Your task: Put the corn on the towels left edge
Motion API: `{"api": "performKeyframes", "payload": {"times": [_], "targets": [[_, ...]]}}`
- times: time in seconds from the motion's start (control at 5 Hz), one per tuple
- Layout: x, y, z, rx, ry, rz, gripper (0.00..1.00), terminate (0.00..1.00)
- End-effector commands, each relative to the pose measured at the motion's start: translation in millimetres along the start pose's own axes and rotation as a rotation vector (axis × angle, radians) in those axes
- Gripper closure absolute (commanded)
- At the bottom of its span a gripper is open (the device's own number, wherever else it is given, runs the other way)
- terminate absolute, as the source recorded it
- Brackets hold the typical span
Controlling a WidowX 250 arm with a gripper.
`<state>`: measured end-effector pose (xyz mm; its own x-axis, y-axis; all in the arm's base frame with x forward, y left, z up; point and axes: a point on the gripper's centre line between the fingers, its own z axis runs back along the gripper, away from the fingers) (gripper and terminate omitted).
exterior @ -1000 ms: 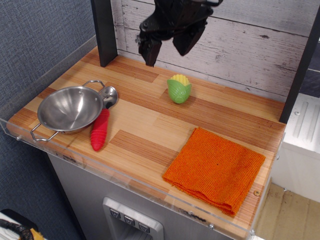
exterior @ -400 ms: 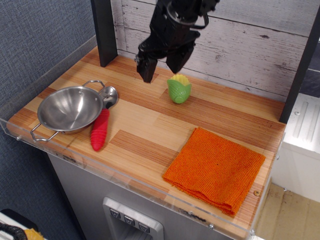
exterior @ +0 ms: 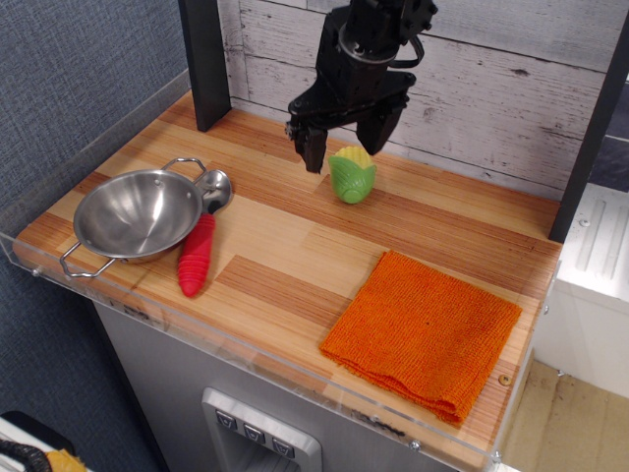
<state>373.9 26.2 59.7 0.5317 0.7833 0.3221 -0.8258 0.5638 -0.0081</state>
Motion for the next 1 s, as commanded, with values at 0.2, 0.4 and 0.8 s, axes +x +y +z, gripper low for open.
{"api": "performKeyframes", "payload": {"times": [0.2, 0.4, 0.8], "targets": [[3, -6, -6, -0.081, 0.021, -0.019, 0.00, 0.00], [1, -8, -19, -0.066, 0.050, -0.021, 0.00, 0.00], [4, -10, -29, -0.056, 0.052, -0.020, 0.00, 0.00]]}}
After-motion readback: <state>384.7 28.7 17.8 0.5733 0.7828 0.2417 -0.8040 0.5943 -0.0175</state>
